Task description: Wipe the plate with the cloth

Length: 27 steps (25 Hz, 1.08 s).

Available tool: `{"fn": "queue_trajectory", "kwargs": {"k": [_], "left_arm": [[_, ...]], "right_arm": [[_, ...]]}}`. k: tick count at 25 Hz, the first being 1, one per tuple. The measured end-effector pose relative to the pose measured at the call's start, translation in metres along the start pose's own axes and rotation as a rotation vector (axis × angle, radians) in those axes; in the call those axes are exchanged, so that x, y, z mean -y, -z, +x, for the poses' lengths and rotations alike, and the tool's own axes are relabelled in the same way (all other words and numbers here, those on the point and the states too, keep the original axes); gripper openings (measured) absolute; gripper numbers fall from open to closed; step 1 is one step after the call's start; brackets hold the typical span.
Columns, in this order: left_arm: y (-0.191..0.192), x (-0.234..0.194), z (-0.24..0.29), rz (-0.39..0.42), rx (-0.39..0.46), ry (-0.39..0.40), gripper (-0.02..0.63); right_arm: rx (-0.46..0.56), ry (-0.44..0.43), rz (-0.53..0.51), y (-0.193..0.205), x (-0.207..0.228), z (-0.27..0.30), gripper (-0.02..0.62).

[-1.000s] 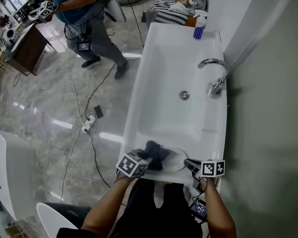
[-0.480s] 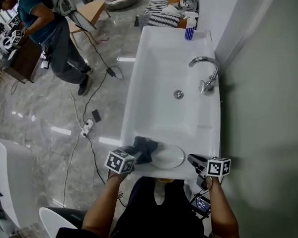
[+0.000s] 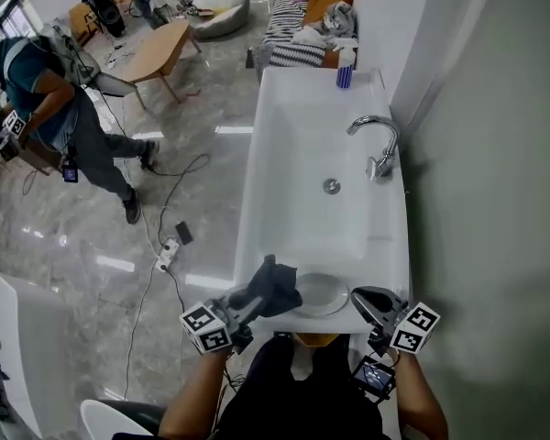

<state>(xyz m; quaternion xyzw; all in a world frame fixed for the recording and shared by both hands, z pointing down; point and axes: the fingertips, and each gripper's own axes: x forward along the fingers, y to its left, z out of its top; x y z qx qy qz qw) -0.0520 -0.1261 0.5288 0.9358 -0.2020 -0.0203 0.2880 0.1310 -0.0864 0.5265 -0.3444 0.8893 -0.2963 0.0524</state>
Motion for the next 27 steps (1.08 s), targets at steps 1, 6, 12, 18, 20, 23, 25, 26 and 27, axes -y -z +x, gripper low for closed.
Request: {"fn": "queue_trajectory", "kwargs": {"k": [1, 6, 12, 18, 20, 23, 25, 26, 27], "left_arm": [[-0.001, 0.004, -0.005, 0.019, 0.006, 0.005, 0.040], [-0.009, 0.025, -0.033, 0.114, -0.008, 0.043, 0.040], [-0.020, 0.048, -0.057, 0.161, 0.004, 0.081, 0.040], [-0.013, 0.099, -0.082, 0.198, 0.055, 0.057, 0.040], [-0.009, 0.123, -0.088, 0.210, 0.076, 0.040, 0.040], [-0.001, 0.168, -0.096, 0.223, 0.107, 0.023, 0.040], [0.011, 0.198, -0.100, 0.231, 0.117, 0.015, 0.040], [0.019, 0.213, -0.103, 0.233, 0.121, 0.010, 0.040], [0.027, 0.228, -0.105, 0.236, 0.126, 0.005, 0.040]], "right_arm": [[0.025, 0.009, -0.014, -0.004, -0.004, 0.000, 0.008], [0.085, 0.053, -0.074, -0.017, -0.037, 0.001, 0.005], [0.095, 0.049, -0.144, -0.023, -0.083, -0.005, 0.004], [0.106, -0.010, -0.205, -0.021, -0.134, -0.035, 0.003], [0.115, -0.042, -0.231, -0.019, -0.151, -0.051, 0.003], [0.150, -0.079, -0.252, -0.017, -0.178, -0.082, 0.003], [0.169, -0.092, -0.260, -0.011, -0.195, -0.107, 0.003], [0.177, -0.098, -0.262, -0.008, -0.203, -0.120, 0.003], [0.184, -0.104, -0.265, -0.004, -0.211, -0.133, 0.003]]}}
